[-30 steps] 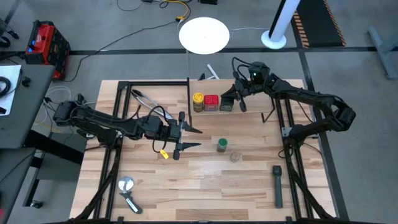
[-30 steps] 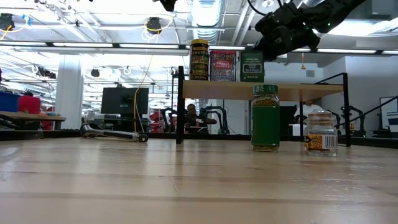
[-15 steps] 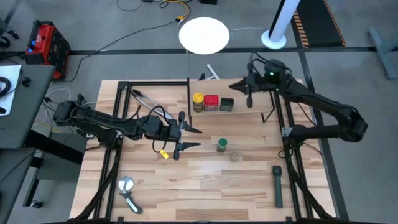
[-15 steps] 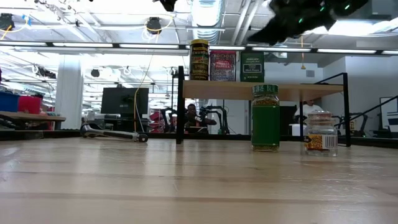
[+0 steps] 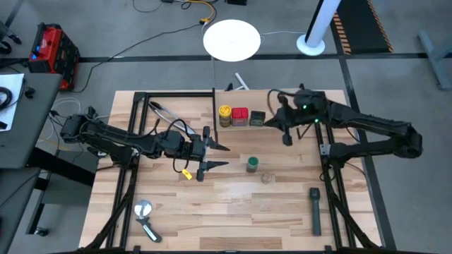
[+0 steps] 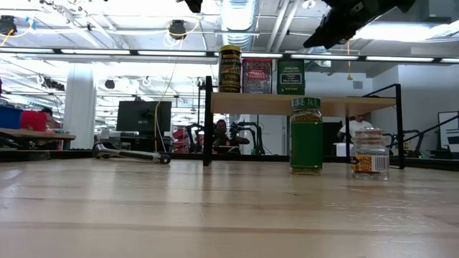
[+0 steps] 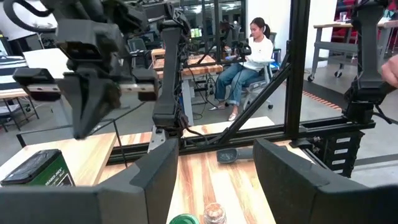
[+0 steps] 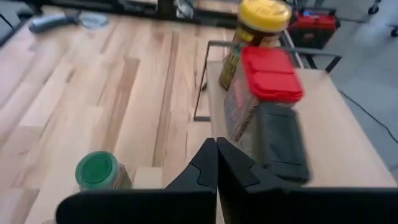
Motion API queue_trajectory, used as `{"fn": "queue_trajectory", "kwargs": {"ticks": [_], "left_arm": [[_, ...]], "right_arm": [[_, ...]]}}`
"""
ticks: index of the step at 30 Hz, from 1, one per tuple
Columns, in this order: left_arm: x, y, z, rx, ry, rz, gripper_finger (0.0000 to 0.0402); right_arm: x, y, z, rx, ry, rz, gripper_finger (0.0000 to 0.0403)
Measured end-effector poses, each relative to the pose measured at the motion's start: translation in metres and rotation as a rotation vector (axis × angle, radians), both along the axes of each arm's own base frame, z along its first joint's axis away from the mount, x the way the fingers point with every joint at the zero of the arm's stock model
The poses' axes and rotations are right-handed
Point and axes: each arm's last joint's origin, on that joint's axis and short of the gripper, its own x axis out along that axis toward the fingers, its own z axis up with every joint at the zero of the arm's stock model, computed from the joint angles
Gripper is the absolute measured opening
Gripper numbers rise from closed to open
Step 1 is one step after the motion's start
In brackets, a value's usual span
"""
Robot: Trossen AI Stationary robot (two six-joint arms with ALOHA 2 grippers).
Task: Shelf spices
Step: Put the black seasoning can on the shelf
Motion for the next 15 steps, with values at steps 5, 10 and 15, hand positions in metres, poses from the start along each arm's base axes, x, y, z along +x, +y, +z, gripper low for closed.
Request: {"fn": "queue_trajectory", "kwargs": {"ticks": [5, 10, 15], "left_arm": [[0.0, 0.0, 0.0, 0.0, -0.002, 0.0, 0.0201], [0.0, 0.0, 0.0, 0.0, -0.001, 0.0, 0.0201], [0.0, 0.0, 0.0, 0.0, -0.001, 0.0, 0.0201]], "right_arm": [[0.012, 0.004, -0.011, -0.032, 0.077, -0.091, 0.0002], [0.018, 0.0, -0.02, -0.034, 0.131, -0.136, 0.0002], [0.017, -0.007, -0.022, -0.036, 0.145, -0.172, 0.0002]]}}
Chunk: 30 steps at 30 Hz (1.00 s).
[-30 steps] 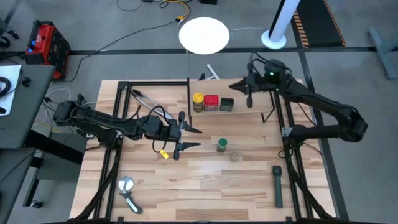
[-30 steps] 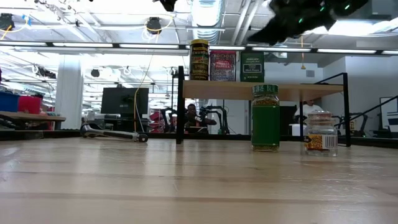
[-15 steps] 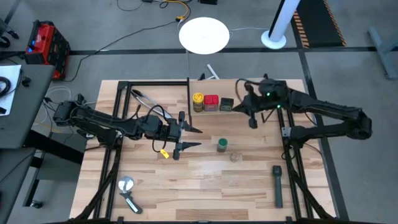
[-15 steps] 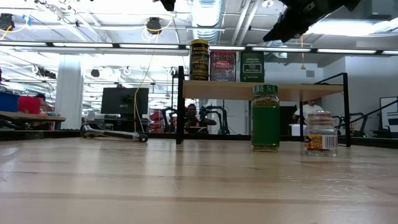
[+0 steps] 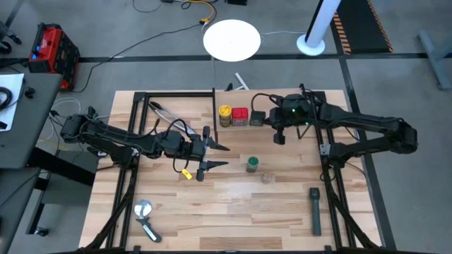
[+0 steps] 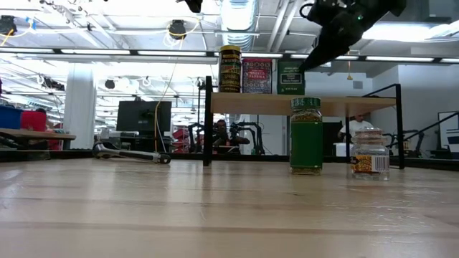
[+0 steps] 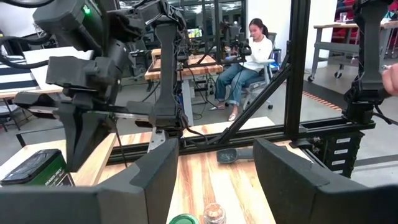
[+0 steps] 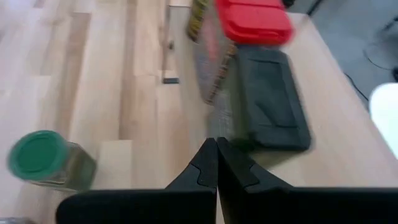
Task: Shelf spices
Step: Put the black seasoning can on the shelf
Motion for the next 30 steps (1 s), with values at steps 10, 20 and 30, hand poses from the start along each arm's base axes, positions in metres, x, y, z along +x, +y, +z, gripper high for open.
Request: {"fn": "queue_trajectory", "kwargs": {"ticks": [10, 20, 30], "left_arm": [[0.0, 0.0, 0.0, 0.0, 0.0, 0.0, 0.0201], [0.0, 0.0, 0.0, -0.003, 0.001, 0.0, 0.0201], [0.0, 0.0, 0.001, -0.005, -0.01, 0.0, 0.0201]], "right_arm": [[-0.001, 0.0, 0.0, -0.007, 0.009, 0.0, 0.0002], [-0.025, 0.009, 0.007, 0.012, 0.059, -0.114, 0.0002], [-0.019, -0.005, 0.006, -0.062, 0.049, -0.183, 0.0002]]}}
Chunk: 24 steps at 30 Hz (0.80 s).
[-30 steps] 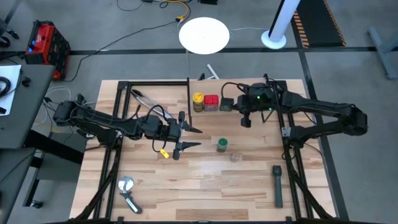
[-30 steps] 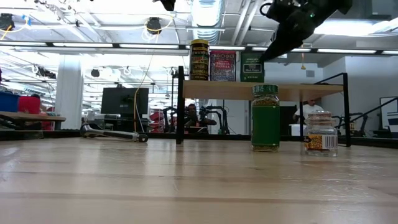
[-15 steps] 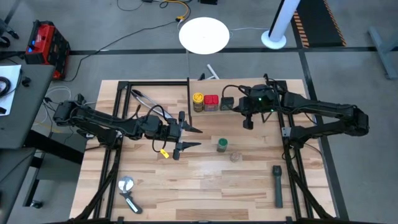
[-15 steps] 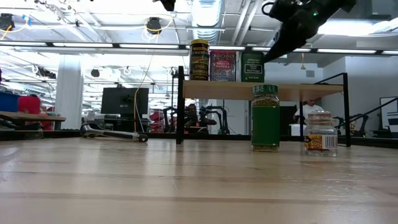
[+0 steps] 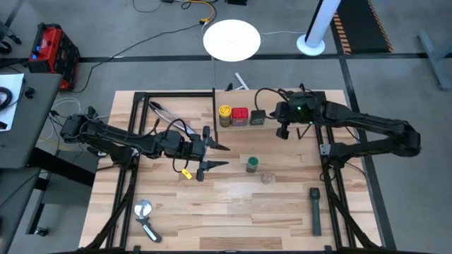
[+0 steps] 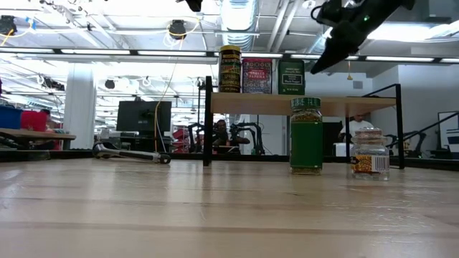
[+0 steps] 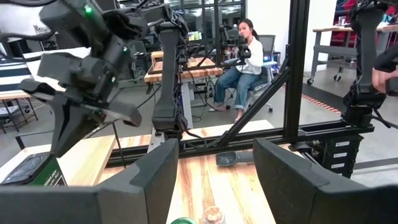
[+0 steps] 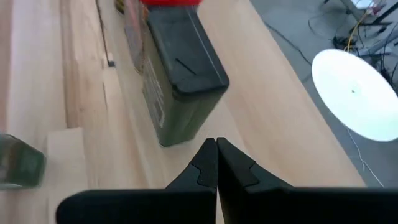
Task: Shelf spices
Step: Put the black seasoning can on the shelf
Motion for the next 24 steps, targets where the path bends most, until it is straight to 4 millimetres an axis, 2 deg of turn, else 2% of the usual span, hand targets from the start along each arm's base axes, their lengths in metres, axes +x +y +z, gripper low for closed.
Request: {"fn": "queue_trajectory", "kwargs": {"ticks": [10, 24], "left_arm": [[0.0, 0.0, 0.0, 0.003, 0.004, 0.0, 0.0201], [0.0, 0.0, 0.0, 0.004, 0.003, 0.0, 0.0201]], "right_arm": [[0.013, -0.004, -0.01, 0.005, 0.029, 0.017, 0.0002], [0.014, -0.004, -0.009, -0.004, 0.016, 0.023, 0.0002]]}}
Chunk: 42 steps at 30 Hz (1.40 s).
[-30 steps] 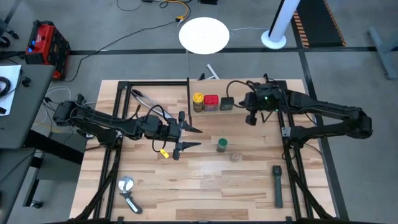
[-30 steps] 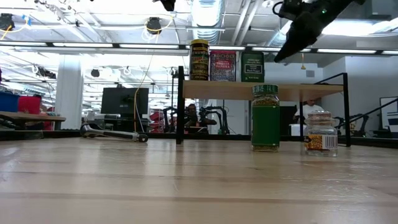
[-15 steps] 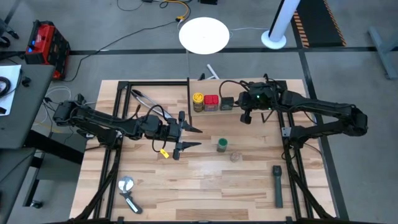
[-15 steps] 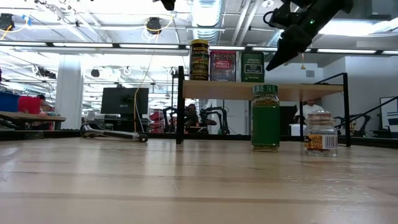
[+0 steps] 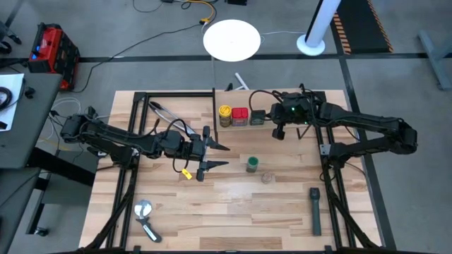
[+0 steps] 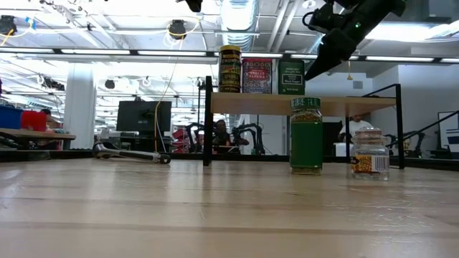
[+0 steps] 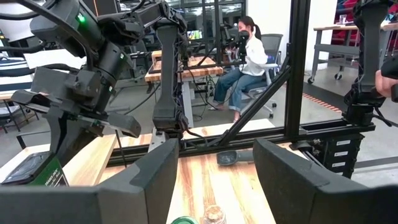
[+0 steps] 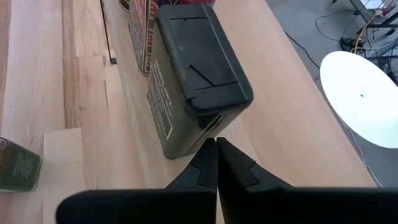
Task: Shelf spices
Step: Put the black seasoning can on the shelf
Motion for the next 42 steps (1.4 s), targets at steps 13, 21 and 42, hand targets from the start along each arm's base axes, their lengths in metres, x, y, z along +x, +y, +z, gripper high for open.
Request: {"fn": "queue_trajectory", "kwargs": {"ticks": [13, 21, 42], "left_arm": [[0.0, 0.0, 0.0, 0.0, -0.001, 0.0, 0.0201], [0.0, 0.0, 0.0, -0.001, 0.0, 0.0, 0.0201], [0.0, 0.0, 0.0, -0.008, 0.0, -0.001, 0.0201]], "right_arm": [[0.004, 0.007, 0.002, -0.018, -0.017, 0.043, 0.0002], [0.003, 0.003, 0.002, -0.02, -0.016, 0.029, 0.0002], [0.005, 0.029, 0.006, 0.046, -0.052, 0.143, 0.0002]]}}
